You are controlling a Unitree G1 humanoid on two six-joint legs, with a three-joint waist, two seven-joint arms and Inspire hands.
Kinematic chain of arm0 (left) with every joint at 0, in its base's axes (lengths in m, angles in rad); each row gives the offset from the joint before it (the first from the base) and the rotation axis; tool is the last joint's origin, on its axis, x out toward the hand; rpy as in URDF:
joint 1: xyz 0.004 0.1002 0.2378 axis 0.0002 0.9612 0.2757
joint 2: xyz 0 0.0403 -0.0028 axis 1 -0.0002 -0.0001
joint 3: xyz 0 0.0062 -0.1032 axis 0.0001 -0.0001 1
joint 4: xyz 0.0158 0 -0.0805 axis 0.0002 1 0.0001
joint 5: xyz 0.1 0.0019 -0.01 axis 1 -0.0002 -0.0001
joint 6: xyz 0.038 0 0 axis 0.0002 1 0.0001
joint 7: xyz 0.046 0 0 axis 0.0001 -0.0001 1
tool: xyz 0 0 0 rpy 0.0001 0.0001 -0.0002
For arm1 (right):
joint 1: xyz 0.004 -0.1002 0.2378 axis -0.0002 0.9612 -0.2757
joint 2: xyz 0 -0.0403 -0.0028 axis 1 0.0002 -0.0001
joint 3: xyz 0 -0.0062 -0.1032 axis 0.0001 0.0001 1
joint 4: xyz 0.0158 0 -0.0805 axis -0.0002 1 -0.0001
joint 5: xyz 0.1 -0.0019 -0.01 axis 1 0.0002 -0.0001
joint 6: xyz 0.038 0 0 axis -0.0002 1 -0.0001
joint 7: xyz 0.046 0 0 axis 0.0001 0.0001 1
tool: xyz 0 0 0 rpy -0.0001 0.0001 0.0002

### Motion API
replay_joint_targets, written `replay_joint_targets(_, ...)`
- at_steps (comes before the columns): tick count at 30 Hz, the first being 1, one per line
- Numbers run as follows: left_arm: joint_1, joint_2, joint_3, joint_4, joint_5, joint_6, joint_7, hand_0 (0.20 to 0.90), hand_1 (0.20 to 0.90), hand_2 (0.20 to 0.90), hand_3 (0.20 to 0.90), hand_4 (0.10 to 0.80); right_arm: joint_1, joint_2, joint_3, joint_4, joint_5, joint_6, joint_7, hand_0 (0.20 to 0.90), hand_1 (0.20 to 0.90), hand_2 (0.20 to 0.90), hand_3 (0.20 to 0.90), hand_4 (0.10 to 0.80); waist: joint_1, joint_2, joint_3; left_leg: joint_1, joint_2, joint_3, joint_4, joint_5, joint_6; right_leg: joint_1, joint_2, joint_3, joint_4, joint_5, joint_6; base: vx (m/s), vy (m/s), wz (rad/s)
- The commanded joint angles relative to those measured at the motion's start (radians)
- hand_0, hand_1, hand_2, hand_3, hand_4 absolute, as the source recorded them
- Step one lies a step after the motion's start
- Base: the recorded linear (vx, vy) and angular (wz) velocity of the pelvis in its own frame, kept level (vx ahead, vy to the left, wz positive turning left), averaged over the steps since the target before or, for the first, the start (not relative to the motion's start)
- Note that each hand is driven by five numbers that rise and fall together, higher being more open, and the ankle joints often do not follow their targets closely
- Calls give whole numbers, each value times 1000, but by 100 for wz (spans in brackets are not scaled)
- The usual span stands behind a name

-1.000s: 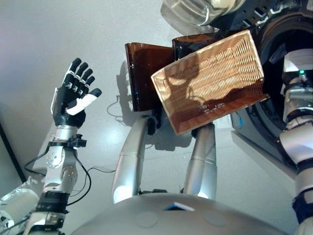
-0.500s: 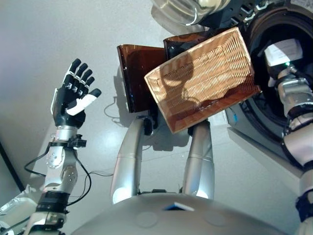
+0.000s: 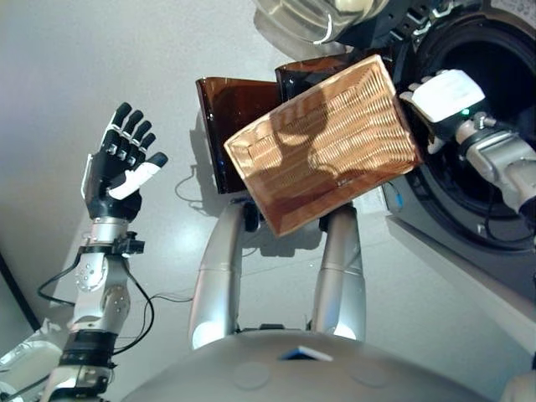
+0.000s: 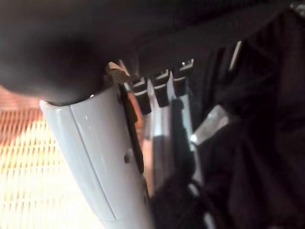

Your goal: Pick up the clothes and place them into the washing machine

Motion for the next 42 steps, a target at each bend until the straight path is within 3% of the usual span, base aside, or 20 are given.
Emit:
replay_joint_targets(1, 47, -28, 166, -69, 19, -70, 40, 900, 900, 900, 900, 800, 33, -6, -186, -2, 130, 85, -87, 900, 900, 900, 900, 800, -8, 1, -21, 65, 15, -17, -67, -25, -99, -33, 32, -13, -75, 127, -132, 0, 0, 0)
replay_joint_targets(4, 31, -51, 177, -61, 34, -75, 57, 900, 900, 900, 900, 800, 110, 77, -366, -53, 141, 134, -168, 900, 900, 900, 900, 800, -12, 8, -19, 61, 13, -11, -67, -28, -96, -41, 37, -9, -72, 125, -132, 12, 21, -9)
replay_joint_targets(10, 14, -72, 184, -36, 38, -81, 46, 900, 900, 900, 900, 800, 135, 196, -488, 30, 175, 162, -242, 900, 900, 900, 900, 800, -6, 23, -29, 53, 7, -11, -67, -31, -89, -51, 36, -8, -64, 117, -132, 8, 3, -4)
replay_joint_targets(16, 1, -84, 176, -25, 39, -102, 61, 900, 900, 900, 900, 800, 176, 338, -642, -39, 467, 52, -325, 900, 900, 900, 900, 800, -14, 22, -20, 45, 5, -8, -61, -30, -84, -55, 40, -6, -62, 122, -132, 0, 0, 0)
replay_joint_targets(20, -5, -80, 159, -14, 34, -120, 73, 900, 900, 900, 900, 800, 193, 472, -710, -68, 726, -94, -351, 900, 900, 900, 900, 800, -19, 16, -17, 43, 5, -1, -61, -31, -81, -57, 46, -3, -66, 127, -132, 6, 4, -3)
replay_joint_targets(24, -2, -70, 130, -30, 10, -134, 76, 900, 900, 900, 900, 800, 211, 632, -723, -78, 1135, -305, -227, 900, 900, 900, 900, 800, -24, 14, -22, 39, 6, 3, -56, -33, -77, -60, 49, -1, -65, 128, -135, 5, 14, -3)
replay_joint_targets(28, -15, -71, 119, -20, -4, -137, 85, 900, 900, 900, 900, 800, 241, 702, -726, -110, 1379, -385, -99, 900, 900, 900, 900, 800, -28, 13, -22, 42, 9, 7, -58, -31, -78, -60, 49, 0, -66, 131, -136, -4, 17, -5)
replay_joint_targets(31, -23, -83, 94, -28, -27, -140, 80, 900, 900, 900, 900, 800, 266, 821, -747, -142, 1737, -450, 96, 900, 900, 900, 900, 800, -33, 16, -17, 50, 10, 11, -62, -30, -79, -54, 48, 1, -69, 134, -135, -5, 10, 0)
replay_joint_targets(38, -41, -119, 58, -19, -63, -142, 76, 900, 900, 900, 900, 800, 334, 989, -747, -175, 2168, -443, 365, 900, 900, 900, 900, 800, -38, 20, -10, 55, 10, 13, -63, -27, -83, -47, 49, 5, -68, 130, -139, 0, 0, 0)
replay_joint_targets(42, -50, -131, 48, -11, -85, -144, 75, 900, 900, 900, 900, 800, 334, 1041, -771, -147, 2293, -458, 402, 900, 900, 900, 900, 800, -36, 27, -8, 57, 11, 12, -64, -28, -85, -47, 48, 7, -66, 128, -140, 0, 0, 0)
